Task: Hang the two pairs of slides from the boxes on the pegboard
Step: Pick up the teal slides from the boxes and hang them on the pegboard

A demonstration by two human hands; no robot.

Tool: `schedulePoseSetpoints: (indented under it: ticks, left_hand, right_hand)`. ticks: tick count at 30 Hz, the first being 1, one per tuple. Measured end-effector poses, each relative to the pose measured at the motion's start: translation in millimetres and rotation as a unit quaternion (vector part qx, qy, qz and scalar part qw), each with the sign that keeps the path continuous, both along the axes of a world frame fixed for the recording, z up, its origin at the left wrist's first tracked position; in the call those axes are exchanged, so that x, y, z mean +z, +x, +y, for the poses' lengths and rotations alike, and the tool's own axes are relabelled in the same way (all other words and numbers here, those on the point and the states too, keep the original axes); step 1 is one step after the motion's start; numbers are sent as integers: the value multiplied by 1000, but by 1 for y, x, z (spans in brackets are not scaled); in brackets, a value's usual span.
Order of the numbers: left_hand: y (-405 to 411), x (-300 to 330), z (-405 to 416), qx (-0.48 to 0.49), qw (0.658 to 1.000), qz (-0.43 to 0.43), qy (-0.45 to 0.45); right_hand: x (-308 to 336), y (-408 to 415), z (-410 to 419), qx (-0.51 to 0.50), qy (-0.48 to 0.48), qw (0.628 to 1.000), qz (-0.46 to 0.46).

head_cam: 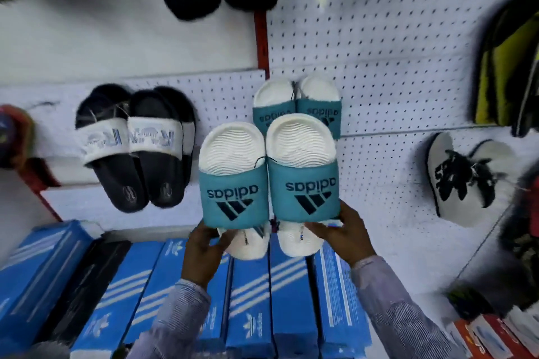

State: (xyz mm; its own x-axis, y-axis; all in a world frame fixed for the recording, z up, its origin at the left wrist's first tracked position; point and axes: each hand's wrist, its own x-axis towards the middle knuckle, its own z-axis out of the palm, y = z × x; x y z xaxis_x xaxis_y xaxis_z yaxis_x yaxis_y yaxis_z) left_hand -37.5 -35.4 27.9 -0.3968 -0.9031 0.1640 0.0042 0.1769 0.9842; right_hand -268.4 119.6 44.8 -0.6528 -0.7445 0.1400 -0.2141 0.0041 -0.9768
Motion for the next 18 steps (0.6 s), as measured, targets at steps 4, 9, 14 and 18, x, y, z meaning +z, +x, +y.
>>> schedulePoseSetpoints:
  ticks: [4, 9, 14, 18]
  left_hand:
    - [-28, 67, 15, -19, 998, 37, -36]
    - [-68, 119, 25, -37, 997, 56, -41]
    - [-100, 127, 7, -4, 999, 44, -27]
    - [-115, 112, -12, 35, 999, -5, 35]
  right_hand:
    - [41, -14, 12, -37, -62, 997, 21]
    - [74, -32, 17, -84, -108, 990, 28]
    - [88, -52, -2, -120, -91, 989, -8]
    - [84, -61, -23, -129, -5, 992, -6]
